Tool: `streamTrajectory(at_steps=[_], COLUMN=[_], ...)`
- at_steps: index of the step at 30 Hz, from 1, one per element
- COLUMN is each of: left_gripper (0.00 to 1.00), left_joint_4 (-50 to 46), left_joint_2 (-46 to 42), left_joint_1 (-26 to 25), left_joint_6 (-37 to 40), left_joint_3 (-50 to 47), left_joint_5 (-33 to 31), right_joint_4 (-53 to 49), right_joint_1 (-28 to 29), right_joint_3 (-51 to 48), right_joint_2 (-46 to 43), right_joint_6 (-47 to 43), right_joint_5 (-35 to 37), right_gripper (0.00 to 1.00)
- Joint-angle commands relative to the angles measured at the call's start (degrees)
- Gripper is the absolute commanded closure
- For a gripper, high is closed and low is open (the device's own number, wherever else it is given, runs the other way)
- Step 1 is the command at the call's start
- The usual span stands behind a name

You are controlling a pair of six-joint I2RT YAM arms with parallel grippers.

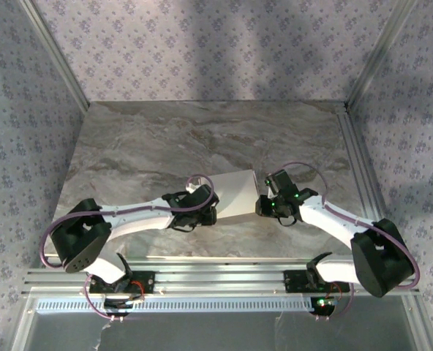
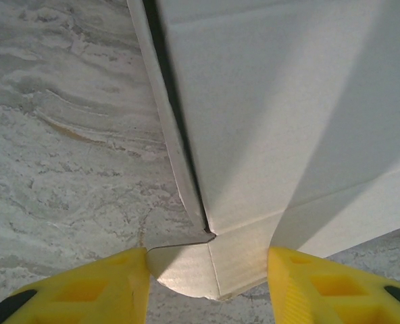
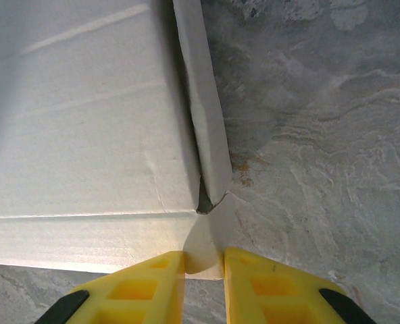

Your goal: Fold the paper box

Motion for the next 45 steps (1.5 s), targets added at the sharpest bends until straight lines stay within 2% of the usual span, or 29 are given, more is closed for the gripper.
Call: streamTrajectory(at_steps=[1,5,13,18,26,45], left_gripper=[0.52,0.48,0.42,0.48,0.52,0.55], left_joint_4=[5.22,7.11,-6.69,-8.88,-0.87,2.64], left_joint_2=[0.16,-1.64,-11.97,-14.91,-9.16,-2.82], left_joint_1=[-0.50,-0.59,-0.78,-0.87,-1.01,-1.03], left_joint_6=[-1.76,-2.95,-4.34,-4.01,-3.97,-2.91], left_joint_3=[-0.61,-1.79,-1.81,-1.31,-0.87,0.54], left_joint_5=[-0.67,-1.29,-7.49,-7.28,-1.17,-0.39], right_joint_4=[-0.75,-1.07,-1.36,-1.03,-1.14,-0.81], right_joint_1=[0.15,-0.04,-0.64,-0.73,-0.74,-0.64], right_joint_3=[1.92,1.95,1.93,2.02,1.78,1.61], right_joint_2=[0.31,0.31,0.40,0.92,0.57,0.50], right_joint_6=[-0.30,-0.38,-0.83,-0.83,-0.74,-0.54], right_joint_5=[-1.62,-1.35,-1.13,-1.33,-1.32,-1.55], right_gripper=[0.78,0.78,0.78,0.78,0.78,0.78])
